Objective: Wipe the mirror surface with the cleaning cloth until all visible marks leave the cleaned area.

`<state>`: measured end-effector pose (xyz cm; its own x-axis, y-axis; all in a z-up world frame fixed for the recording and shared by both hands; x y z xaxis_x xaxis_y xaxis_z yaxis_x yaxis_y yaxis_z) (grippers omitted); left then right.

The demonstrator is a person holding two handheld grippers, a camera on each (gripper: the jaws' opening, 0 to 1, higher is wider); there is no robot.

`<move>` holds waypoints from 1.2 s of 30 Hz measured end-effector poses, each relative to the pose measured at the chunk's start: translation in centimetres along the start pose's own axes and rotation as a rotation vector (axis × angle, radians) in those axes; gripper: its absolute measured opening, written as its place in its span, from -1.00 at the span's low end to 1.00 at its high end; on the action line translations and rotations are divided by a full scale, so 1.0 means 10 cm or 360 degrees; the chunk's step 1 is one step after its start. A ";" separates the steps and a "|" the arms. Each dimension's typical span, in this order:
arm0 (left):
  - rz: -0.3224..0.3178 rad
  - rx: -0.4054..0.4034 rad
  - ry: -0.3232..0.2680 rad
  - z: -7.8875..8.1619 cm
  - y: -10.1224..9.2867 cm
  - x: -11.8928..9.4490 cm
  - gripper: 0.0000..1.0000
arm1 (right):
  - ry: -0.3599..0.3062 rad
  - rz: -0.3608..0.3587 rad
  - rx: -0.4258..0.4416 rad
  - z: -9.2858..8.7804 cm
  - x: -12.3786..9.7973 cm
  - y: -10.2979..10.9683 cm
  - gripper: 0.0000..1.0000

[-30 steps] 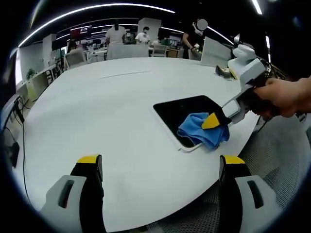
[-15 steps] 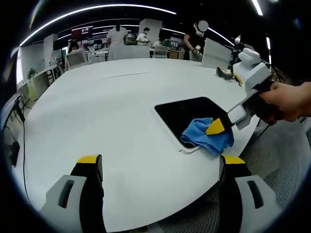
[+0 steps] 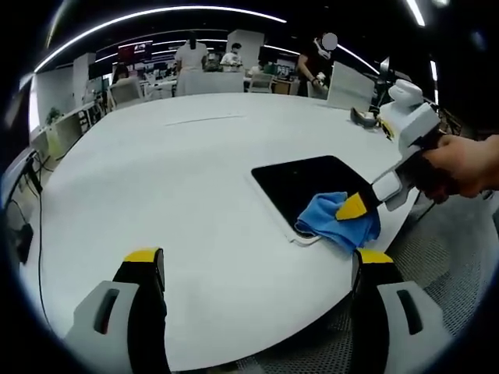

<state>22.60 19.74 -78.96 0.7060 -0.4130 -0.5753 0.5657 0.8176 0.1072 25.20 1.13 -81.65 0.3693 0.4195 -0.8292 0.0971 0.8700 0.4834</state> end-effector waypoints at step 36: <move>-0.0007 0.0002 0.0005 0.00 -0.02 0.00 0.98 | -0.0028 -0.0021 0.0025 0.10 -0.12 -0.27 -1.00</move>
<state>22.49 19.58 -78.96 0.7020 -0.4154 -0.5785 0.5695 0.8152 0.1056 25.38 -1.97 -81.70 0.3839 0.4033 -0.8307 0.1167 0.8712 0.4769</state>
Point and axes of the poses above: the point that each gripper's makers call its tool centre point, and the gripper's own axes: x roughly forward along the fingers, y roughly to its left, z roughly out of its top, the point moved 6 cm from there along -x, roughly backward along the fingers, and after that the axes turned 15 degrees about x, right-handed, at the moved point
